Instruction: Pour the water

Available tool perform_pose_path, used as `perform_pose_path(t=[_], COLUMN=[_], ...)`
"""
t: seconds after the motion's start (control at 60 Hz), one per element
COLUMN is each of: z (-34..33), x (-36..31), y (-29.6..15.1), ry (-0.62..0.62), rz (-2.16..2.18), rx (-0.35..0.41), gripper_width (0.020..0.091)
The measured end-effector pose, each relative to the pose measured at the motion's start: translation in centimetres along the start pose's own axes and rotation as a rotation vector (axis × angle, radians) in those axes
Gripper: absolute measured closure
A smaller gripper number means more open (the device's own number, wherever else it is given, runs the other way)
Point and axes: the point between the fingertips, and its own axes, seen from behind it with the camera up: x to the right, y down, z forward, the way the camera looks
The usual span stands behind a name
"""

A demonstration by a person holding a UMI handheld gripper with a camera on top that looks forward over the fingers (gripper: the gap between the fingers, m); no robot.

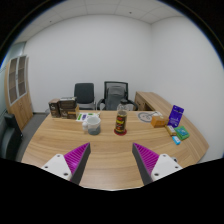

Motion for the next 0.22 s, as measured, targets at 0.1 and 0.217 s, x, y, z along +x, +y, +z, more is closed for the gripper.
perform_pose_path(t=[0.1, 0.217], z=[-1.0, -1.7], x=[0.5, 1.4], y=[0.9, 1.3], ry=[0.013, 0.030], rz=[0.014, -0.015], rx=[-0.010, -0.014], gripper_width=[0.0248, 0.0246])
